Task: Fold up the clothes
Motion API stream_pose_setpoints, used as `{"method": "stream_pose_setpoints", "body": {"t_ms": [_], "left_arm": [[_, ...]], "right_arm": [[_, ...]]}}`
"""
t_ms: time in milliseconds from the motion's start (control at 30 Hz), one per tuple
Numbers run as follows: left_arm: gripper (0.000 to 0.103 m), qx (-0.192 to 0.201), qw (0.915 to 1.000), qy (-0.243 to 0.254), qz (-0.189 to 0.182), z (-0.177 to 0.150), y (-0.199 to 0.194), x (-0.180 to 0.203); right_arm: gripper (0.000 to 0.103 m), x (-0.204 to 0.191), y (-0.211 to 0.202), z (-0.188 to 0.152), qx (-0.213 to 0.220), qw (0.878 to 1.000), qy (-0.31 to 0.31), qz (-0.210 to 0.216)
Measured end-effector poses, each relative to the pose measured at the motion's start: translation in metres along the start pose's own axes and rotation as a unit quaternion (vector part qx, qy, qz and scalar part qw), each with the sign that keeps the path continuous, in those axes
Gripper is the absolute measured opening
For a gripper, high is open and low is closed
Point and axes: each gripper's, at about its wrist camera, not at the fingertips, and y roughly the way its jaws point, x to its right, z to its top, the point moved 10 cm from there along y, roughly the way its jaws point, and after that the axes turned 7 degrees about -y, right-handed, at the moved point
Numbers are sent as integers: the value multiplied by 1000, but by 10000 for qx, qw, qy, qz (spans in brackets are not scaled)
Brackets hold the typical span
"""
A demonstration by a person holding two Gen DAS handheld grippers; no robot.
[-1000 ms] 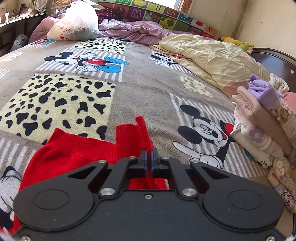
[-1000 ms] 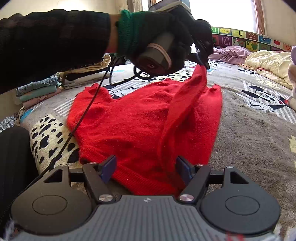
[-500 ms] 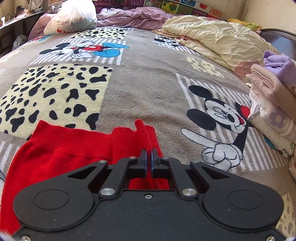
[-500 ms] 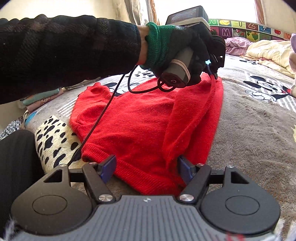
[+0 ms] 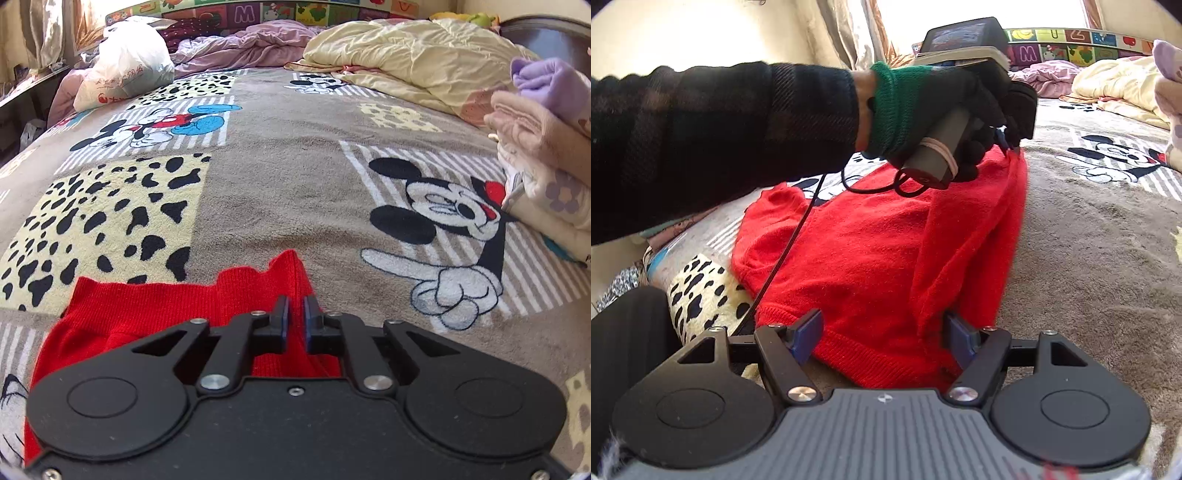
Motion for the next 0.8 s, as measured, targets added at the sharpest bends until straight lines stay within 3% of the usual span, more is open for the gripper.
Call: {"method": "stream_pose_setpoints", "body": {"t_ms": [167,233,333,400,500,567,600,800], "left_arm": [[7,189,9974,-682,-91,7,-25,-46],[15,106,9944,-1015,-285,3,-25,-62],[21,-36,9876,-1436,-628,-5,-23,-76],[27,-117,9839,-1566,-852,-10,-21,-73],[30,-234,9812,-1598,-1058,-18,-17,-65],[27,-206,9860,-1339,-975,-22,-15,-59],[7,-191,9881,-1210,-934,-23,-15,-57],[5,125,9898,-1177,-794,-18,-20,-66]], "right_arm": [[70,11,-14,9,330,9985,-60,-427],[70,10,-21,19,683,9954,-229,-627],[70,-3,-22,30,1078,9909,-563,-584],[70,-10,-12,26,962,9910,-751,-541],[70,-4,9,11,400,9944,-742,-635],[70,4,19,2,82,9953,-654,-716],[70,5,19,1,76,9958,-601,-685],[71,0,21,1,88,9963,-593,-615]]}}
